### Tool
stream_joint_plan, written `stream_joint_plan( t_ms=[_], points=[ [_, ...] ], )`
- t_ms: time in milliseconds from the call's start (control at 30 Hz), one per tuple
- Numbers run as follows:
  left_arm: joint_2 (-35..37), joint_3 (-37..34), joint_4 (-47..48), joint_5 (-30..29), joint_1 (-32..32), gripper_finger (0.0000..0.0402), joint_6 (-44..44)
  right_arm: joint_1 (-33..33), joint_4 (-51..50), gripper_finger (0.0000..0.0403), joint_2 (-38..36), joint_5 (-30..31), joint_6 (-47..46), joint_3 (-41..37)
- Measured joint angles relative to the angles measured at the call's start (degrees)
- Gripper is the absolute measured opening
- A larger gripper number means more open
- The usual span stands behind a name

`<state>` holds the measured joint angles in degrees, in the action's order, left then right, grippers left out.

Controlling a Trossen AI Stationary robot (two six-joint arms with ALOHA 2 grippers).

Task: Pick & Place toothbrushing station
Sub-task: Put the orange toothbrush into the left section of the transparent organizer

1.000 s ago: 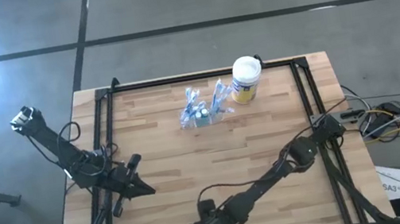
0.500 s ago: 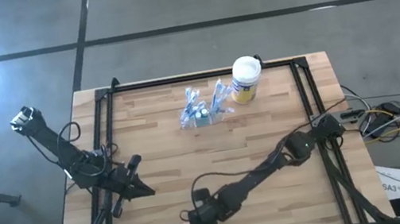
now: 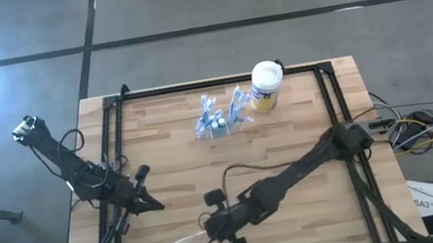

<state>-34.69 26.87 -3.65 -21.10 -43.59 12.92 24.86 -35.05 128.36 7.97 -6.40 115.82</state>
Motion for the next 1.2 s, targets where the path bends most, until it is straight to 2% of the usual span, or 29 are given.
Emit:
stream_joint_plan(
  t_ms=[200, 467, 533, 633, 767, 833, 1000, 1067, 1200],
  points=[
    [2.3, 0.0, 2.6, 0.0, 0.0, 0.0019, -1.3, -1.1, 10.4, 0.0019, -14.8, 1.4, 5.2, -12.3],
    [3.2, 0.0, 5.1, -0.4, 0.0, 0.0015, -6.6, -7.0, 26.8, 0.0018, -36.5, 1.4, 7.5, -39.3],
    [3.1, 0.0, 4.8, -2.7, 0.0, 0.0012, -8.5, -9.1, 30.5, 0.0018, -41.8, 1.4, 8.1, -46.1],
    [2.9, 0.0, 4.7, -9.6, 0.0, 0.0007, -9.5, -12.3, 38.4, 0.0018, -48.5, 1.1, 9.0, -57.7],
    [1.8, 0.0, 4.8, -17.0, 0.8, 0.0004, -10.0, -16.4, 52.3, 0.0018, -54.7, -3.6, 9.1, -72.7],
    [1.5, 0.0, 4.8, -17.1, 2.4, 0.0003, -11.2, -17.5, 57.9, 0.0018, -58.0, -4.8, 8.8, -78.1],
    [2.6, 0.3, 4.9, -16.5, 9.2, 0.0002, -13.7, -18.3, 62.1, 0.0018, -65.3, -5.0, 9.4, -87.3],
    [3.1, 1.1, 4.8, -13.8, 13.0, 0.0002, -14.9, -18.3, 65.8, 0.0018, -68.3, -6.2, 10.4, -90.2],
    [3.4, 2.0, 4.8, -4.5, 22.1, 0.0002, -18.8, -18.4, 73.1, 0.0021, -73.2, -14.1, 11.8, -96.4]
  ],
)
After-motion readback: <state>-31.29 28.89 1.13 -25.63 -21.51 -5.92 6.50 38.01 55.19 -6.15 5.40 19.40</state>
